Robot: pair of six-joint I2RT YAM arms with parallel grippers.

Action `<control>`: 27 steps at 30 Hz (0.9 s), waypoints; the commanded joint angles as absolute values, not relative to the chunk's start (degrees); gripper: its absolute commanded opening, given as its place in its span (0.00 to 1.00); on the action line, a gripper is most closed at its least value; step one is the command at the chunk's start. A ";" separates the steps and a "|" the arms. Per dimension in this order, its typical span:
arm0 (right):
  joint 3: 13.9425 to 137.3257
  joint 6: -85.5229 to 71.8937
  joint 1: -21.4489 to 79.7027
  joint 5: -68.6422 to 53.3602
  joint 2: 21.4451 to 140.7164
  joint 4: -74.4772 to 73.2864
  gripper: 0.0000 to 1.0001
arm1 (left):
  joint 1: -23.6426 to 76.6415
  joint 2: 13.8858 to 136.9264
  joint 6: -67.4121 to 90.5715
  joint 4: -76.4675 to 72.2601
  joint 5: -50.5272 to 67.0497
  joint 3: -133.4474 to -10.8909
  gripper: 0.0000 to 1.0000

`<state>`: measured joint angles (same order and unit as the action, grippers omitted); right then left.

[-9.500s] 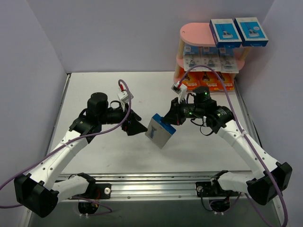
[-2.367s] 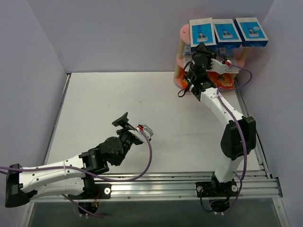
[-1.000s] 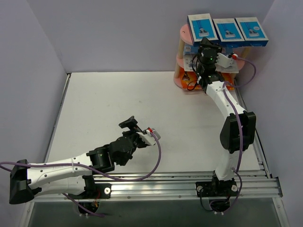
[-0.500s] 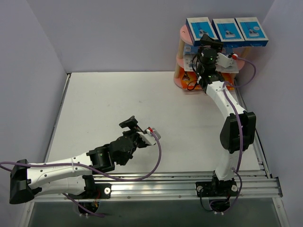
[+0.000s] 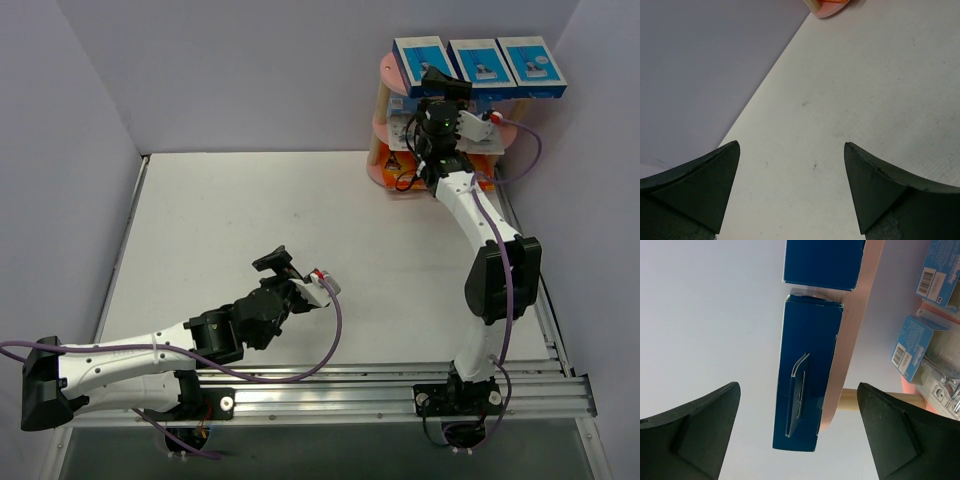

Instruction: Place and organize the shaving razors onto the shelf

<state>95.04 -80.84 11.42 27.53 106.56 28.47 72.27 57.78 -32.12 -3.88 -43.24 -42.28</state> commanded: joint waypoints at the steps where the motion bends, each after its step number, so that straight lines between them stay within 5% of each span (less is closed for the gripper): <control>1: 95.10 -80.16 12.04 27.86 101.87 30.76 1.00 | 72.16 57.48 -31.38 -4.13 -43.50 -45.26 0.94; 27: 76.02 -68.05 16.43 22.86 80.51 22.34 1.00 | 69.88 56.08 -32.26 -5.01 -47.63 -45.62 0.94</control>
